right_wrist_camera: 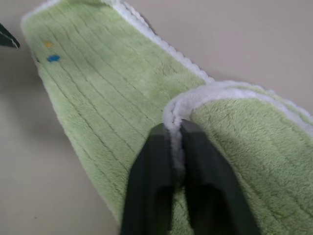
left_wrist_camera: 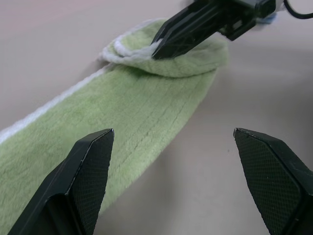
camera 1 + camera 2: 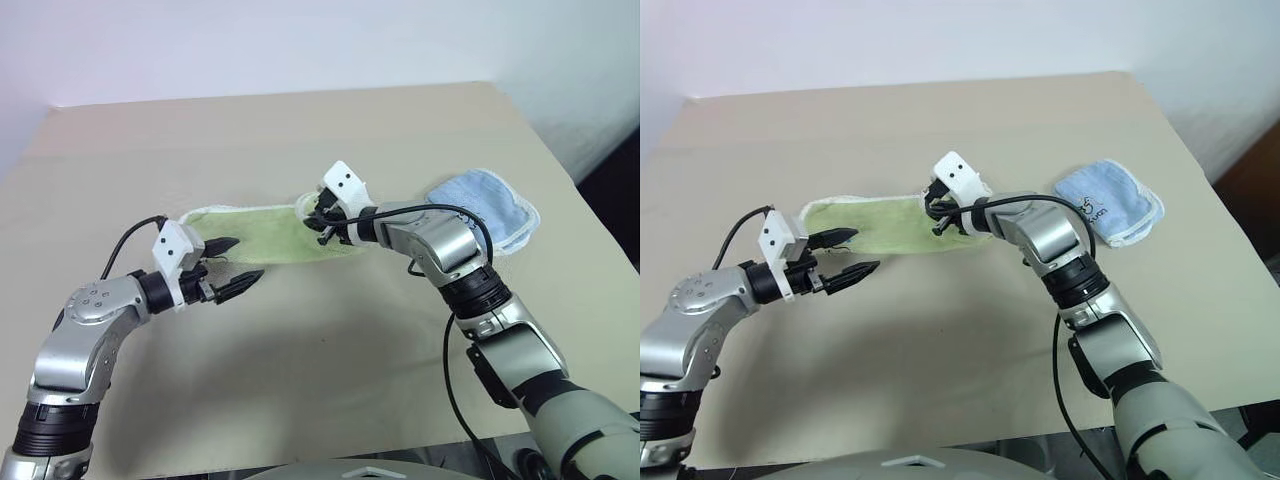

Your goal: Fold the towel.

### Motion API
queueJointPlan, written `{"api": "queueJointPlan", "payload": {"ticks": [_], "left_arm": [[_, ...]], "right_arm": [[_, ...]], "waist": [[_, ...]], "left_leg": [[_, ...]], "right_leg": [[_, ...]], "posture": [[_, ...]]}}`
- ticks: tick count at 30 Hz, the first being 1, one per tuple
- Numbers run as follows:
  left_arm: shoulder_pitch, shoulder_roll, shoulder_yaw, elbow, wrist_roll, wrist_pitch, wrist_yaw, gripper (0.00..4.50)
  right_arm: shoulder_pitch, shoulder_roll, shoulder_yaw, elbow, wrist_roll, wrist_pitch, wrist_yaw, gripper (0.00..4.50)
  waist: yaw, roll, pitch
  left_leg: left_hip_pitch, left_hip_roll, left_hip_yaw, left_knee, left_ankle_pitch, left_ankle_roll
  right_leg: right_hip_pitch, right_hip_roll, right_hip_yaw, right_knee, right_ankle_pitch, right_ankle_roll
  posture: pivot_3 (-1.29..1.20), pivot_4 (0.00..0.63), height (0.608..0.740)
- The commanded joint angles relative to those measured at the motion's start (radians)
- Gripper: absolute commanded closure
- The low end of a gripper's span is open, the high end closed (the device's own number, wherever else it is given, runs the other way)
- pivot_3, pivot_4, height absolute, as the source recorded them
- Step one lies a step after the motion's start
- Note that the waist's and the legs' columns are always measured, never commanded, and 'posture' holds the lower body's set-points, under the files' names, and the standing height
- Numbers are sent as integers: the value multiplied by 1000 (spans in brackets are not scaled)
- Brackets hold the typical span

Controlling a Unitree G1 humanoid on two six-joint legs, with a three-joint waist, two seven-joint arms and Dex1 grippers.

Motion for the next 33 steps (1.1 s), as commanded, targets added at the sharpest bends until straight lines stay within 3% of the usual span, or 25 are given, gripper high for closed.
{"api": "queueJointPlan", "payload": {"ticks": [1,6,9,12,22,26,33], "left_arm": [[28,2,53,-62,-32,13,32,390],[55,-24,91,-84,-81,40,72,390],[59,-57,122,-94,-124,74,128,390],[56,-78,128,-87,-119,117,205,390],[42,-212,195,-157,-278,285,456,390],[67,-271,232,-206,-349,382,618,390],[107,-372,331,-262,-534,502,906,390]], "right_arm": [[19,-5,-108,-114,72,23,47,2768],[44,-5,-236,-215,146,61,44,1113],[49,-2,-295,-209,171,82,26,1113],[71,-11,-266,-139,101,26,9,1113],[155,26,-75,182,-171,-310,31,4440],[163,30,-81,216,-211,-403,35,4480],[163,-24,-176,65,-167,-474,95,4480]], "waist": [[0,0,0],[0,0,0],[0,0,0],[0,0,0],[-2,0,0],[-2,-1,0],[1,-1,0]], "left_leg": [[0,0,0,0,0,0],[0,0,0,0,0,0],[1,0,0,0,0,0],[2,0,0,0,0,0],[3,0,0,0,1,-1],[10,0,0,0,0,-1],[11,0,-1,0,0,-1]], "right_leg": [[0,0,0,0,0,0],[0,0,0,0,0,0],[1,0,0,0,0,0],[2,0,0,0,0,0],[3,0,0,1,0,0],[10,1,1,0,0,0],[12,1,0,0,0,0]], "posture": [[0,150,731],[0,150,731],[0,150,731],[0,150,731],[0,150,731],[0,150,731],[0,150,731]]}}
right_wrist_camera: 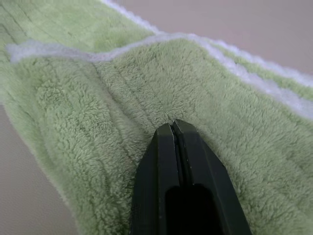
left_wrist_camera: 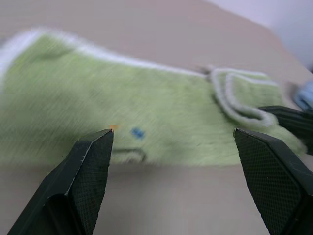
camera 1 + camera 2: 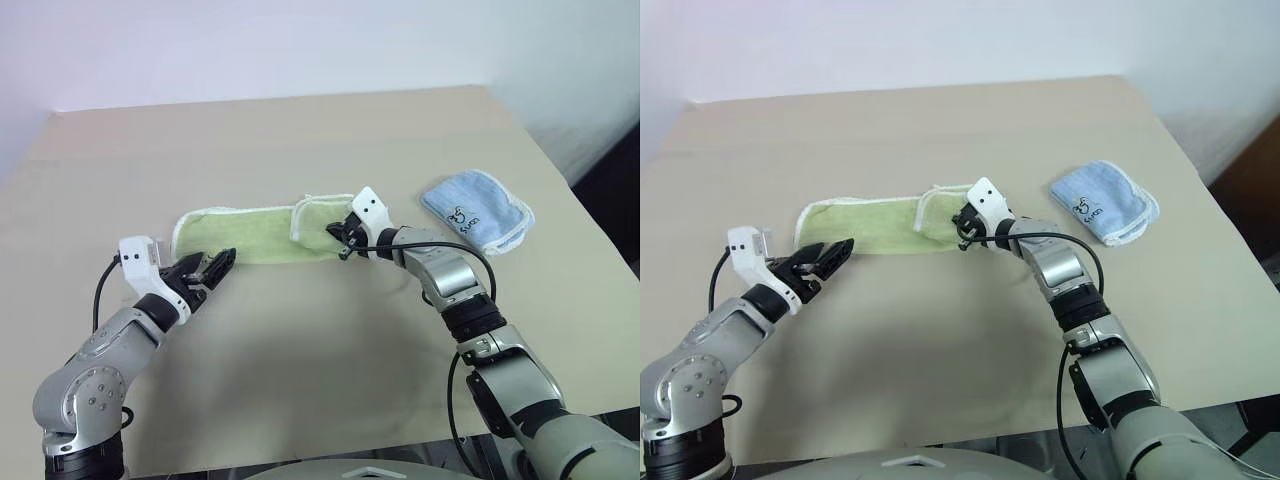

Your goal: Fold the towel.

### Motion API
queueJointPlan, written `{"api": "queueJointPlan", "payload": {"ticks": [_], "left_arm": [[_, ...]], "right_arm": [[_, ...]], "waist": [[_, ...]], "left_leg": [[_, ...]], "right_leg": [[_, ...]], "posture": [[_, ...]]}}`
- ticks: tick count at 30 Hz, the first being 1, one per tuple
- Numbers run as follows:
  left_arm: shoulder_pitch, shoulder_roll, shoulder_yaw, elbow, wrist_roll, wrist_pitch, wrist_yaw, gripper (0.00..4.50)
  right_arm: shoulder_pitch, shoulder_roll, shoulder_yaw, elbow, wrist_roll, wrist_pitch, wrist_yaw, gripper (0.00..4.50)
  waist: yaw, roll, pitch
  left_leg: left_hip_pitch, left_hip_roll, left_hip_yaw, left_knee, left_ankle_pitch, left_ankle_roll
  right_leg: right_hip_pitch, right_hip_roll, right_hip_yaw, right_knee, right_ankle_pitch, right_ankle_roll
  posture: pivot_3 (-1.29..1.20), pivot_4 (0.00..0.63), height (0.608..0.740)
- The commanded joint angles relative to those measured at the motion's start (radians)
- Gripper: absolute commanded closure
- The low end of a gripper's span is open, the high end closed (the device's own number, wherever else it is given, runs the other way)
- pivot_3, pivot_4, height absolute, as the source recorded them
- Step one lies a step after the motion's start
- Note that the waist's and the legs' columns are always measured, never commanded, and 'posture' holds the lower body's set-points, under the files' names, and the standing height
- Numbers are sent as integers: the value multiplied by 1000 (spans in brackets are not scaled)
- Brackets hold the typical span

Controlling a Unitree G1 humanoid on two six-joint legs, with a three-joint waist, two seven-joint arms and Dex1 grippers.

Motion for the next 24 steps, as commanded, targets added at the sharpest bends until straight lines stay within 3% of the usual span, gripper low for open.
{"api": "queueJointPlan", "payload": {"ticks": [1,3,10,22,24], "left_arm": [[8,-44,72,-61,-120,40,167,390],[-15,-74,108,-33,-193,36,270,22],[-119,-145,163,101,-434,-48,525,3],[-174,-119,57,217,-471,-73,615,3],[-176,-115,53,223,-482,-82,618,0]], "right_arm": [[-18,-46,-83,-126,39,-47,45,4480],[-26,-57,-98,-149,48,-45,57,4500],[-56,-72,-127,-171,48,-50,78,4500],[0,-63,-82,-154,-9,-64,55,4500],[7,-55,-73,-153,-12,-59,58,4103]], "waist": [[1,0,0],[2,0,0],[3,-1,0],[13,-1,0],[17,-1,0]], "left_leg": [[0,0,0,0,0,0],[-1,0,0,0,0,0],[0,0,-1,0,0,0],[0,-1,-1,0,0,0],[0,-1,-1,0,0,0]], "right_leg": [[0,0,0,0,0,0],[0,0,0,-2,0,0],[1,0,-1,-2,0,0],[3,0,-1,-3,0,-1],[3,0,-1,-3,0,-1]], "posture": [[0,150,731],[0,150,731],[0,150,731],[0,150,731],[0,150,731]]}}
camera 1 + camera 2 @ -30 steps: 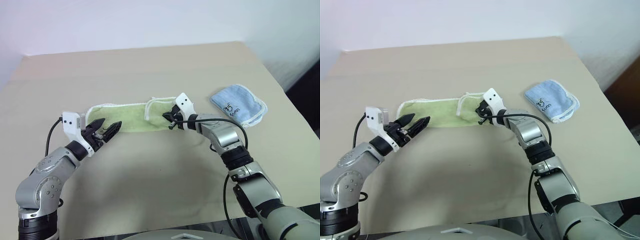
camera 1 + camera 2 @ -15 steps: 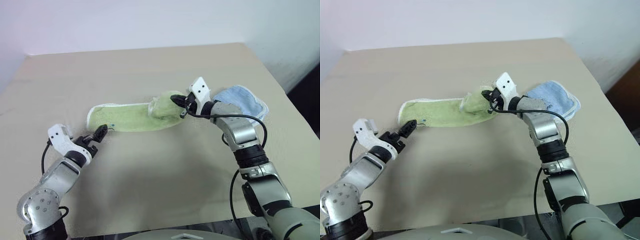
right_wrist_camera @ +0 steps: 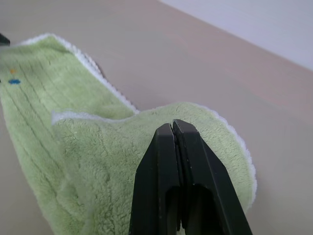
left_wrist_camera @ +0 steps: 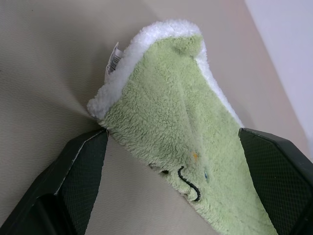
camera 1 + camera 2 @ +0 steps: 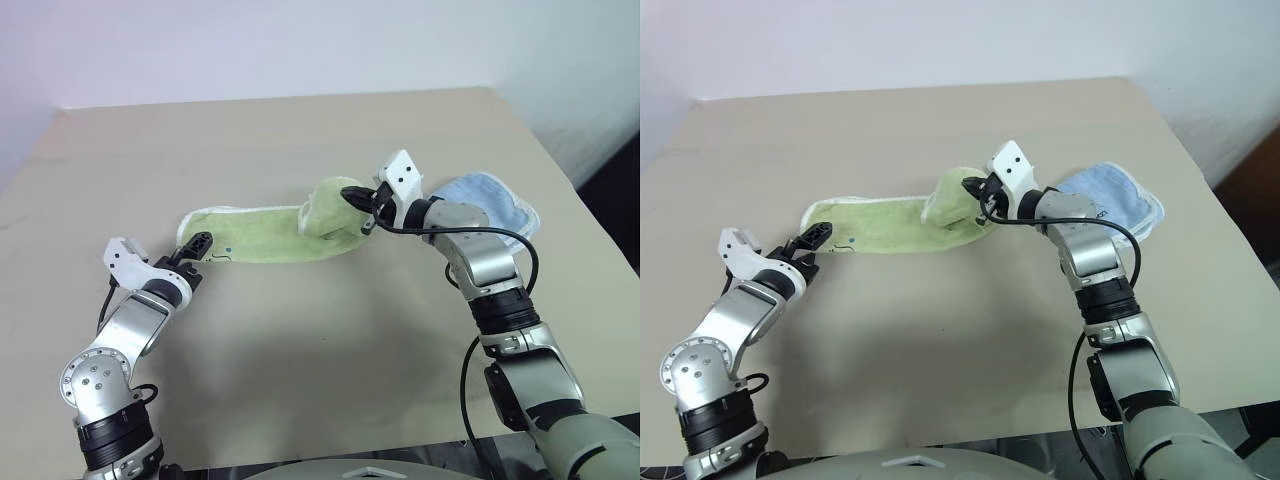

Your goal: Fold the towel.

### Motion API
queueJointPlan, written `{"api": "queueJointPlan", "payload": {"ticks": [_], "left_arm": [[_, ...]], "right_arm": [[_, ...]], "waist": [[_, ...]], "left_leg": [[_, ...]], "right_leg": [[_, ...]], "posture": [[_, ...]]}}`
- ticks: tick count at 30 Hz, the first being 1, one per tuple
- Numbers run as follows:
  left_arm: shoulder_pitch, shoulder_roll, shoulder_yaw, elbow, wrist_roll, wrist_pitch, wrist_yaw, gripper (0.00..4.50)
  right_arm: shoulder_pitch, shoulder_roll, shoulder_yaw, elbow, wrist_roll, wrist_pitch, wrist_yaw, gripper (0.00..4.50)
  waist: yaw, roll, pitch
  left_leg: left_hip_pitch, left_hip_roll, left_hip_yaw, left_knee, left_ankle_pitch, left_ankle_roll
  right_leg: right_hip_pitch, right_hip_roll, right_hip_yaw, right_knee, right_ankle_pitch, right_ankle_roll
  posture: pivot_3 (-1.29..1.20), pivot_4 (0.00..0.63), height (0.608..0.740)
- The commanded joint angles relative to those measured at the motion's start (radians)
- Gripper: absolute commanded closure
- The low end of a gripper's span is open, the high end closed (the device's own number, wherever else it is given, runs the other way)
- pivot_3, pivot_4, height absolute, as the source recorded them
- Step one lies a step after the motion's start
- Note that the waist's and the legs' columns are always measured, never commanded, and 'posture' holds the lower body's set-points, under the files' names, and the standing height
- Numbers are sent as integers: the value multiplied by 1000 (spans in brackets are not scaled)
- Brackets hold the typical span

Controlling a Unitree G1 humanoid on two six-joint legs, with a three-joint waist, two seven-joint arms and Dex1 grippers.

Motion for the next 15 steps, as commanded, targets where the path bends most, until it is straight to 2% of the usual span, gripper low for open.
{"api": "queueJointPlan", "payload": {"ticks": [1,12,15], "left_arm": [[-3,6,-21,17,-31,-12,11,0],[1,-3,-47,22,-64,-59,20,0],[-8,-10,-48,37,-85,-79,23,583]], "right_arm": [[3,17,8,-21,-6,-11,2,3888],[-1,31,-14,-29,-8,-29,-31,247],[-6,29,-24,-36,-4,-38,-44,204]], "waist": [[3,0,0],[10,0,0],[10,0,0]], "left_leg": [[0,0,0,0,0,0],[0,0,0,0,0,0],[0,0,0,0,-1,-1]], "right_leg": [[0,0,0,0,0,0],[0,0,0,-1,0,0],[0,0,0,-1,0,0]], "posture": [[0,150,731],[0,150,731],[0,150,731]]}}
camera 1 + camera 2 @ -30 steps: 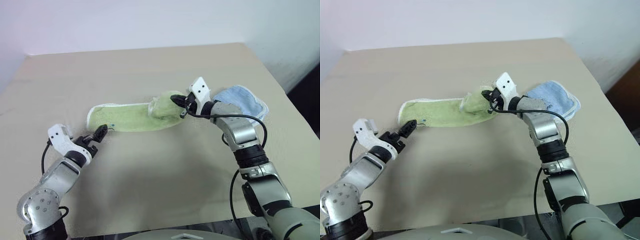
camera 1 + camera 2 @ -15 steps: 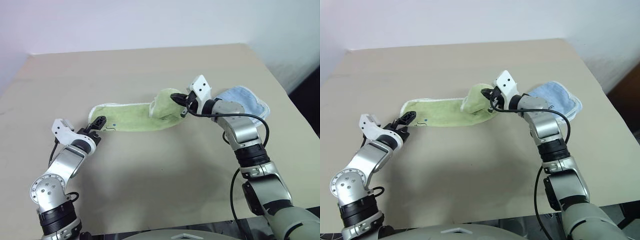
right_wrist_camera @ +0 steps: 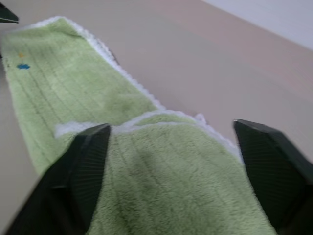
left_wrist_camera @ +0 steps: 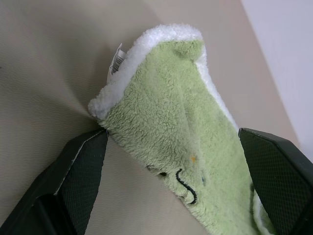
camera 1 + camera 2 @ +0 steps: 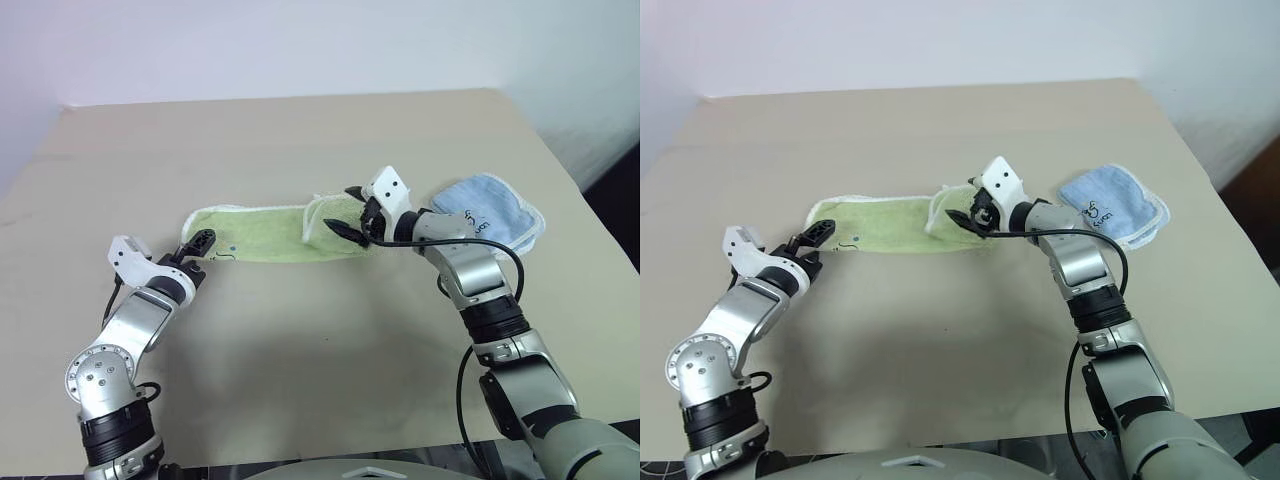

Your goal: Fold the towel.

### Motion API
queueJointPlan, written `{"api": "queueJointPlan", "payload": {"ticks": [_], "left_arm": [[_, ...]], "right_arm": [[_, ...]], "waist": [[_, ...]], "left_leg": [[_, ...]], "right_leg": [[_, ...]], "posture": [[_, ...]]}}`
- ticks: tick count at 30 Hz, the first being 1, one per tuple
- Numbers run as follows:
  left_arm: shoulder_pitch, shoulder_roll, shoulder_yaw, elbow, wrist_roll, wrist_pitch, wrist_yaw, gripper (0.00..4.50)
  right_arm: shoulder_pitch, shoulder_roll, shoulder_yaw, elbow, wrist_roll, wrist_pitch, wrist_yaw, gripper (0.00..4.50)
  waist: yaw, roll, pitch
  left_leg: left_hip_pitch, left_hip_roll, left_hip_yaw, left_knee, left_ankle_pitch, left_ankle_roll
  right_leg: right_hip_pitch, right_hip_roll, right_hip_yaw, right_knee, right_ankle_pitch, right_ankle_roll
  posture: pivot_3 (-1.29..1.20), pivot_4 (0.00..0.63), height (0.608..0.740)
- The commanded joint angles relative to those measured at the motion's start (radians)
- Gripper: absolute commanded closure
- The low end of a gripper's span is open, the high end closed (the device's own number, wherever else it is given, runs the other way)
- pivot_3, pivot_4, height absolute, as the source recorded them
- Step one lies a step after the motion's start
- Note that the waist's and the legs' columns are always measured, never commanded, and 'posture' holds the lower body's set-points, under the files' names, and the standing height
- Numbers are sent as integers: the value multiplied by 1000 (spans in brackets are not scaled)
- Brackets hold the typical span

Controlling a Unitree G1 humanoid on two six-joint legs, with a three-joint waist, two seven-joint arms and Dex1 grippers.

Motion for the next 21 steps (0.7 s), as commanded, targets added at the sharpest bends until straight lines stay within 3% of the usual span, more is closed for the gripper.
{"api": "queueJointPlan", "payload": {"ticks": [1,12,21], "left_arm": [[-6,-8,-14,12,-40,-16,9,986],[-116,-32,-36,121,-37,-60,-18,4460],[-94,31,-35,51,34,-108,-182,4460]], "right_arm": [[-19,2,-36,-38,4,-32,-16,204],[-32,1,-88,-63,24,-22,-44,204],[28,-41,-119,-130,26,21,-61,204]], "waist": [[0,0,0],[-4,0,0],[-1,0,0]], "left_leg": [[0,0,0,0,0,0],[-1,0,0,0,0,1],[-1,0,0,-1,0,1]], "right_leg": [[0,0,0,0,0,0],[0,0,-1,-1,0,0],[0,0,-1,-3,0,0]], "posture": [[0,150,731],[0,150,731],[0,150,731]]}}
